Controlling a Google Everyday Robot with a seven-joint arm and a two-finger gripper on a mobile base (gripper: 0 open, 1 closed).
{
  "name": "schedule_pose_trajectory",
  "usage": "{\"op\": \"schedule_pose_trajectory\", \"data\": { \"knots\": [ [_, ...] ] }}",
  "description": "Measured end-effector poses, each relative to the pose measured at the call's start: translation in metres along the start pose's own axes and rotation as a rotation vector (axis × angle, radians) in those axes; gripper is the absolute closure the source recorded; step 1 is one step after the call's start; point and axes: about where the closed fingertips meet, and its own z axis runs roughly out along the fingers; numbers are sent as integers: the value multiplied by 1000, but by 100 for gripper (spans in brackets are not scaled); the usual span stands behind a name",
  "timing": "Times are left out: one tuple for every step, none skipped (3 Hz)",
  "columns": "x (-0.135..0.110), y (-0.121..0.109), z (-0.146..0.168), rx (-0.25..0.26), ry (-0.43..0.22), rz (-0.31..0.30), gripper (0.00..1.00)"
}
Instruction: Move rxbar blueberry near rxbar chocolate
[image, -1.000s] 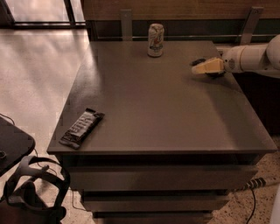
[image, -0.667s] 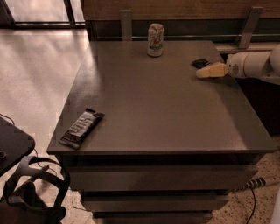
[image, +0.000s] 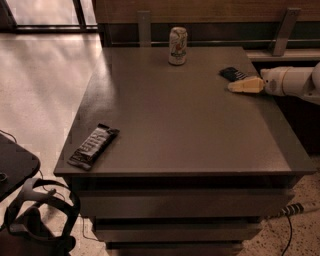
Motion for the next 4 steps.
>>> {"op": "schedule_pose_trajectory", "data": {
  "knots": [
    [4,2,-1,0,-1,6,45],
    [1,2,-3,0,-1,6,69],
    [1,2,-3,0,-1,6,92],
    [0,2,-3,0,-1,6,100]
  ]
}}
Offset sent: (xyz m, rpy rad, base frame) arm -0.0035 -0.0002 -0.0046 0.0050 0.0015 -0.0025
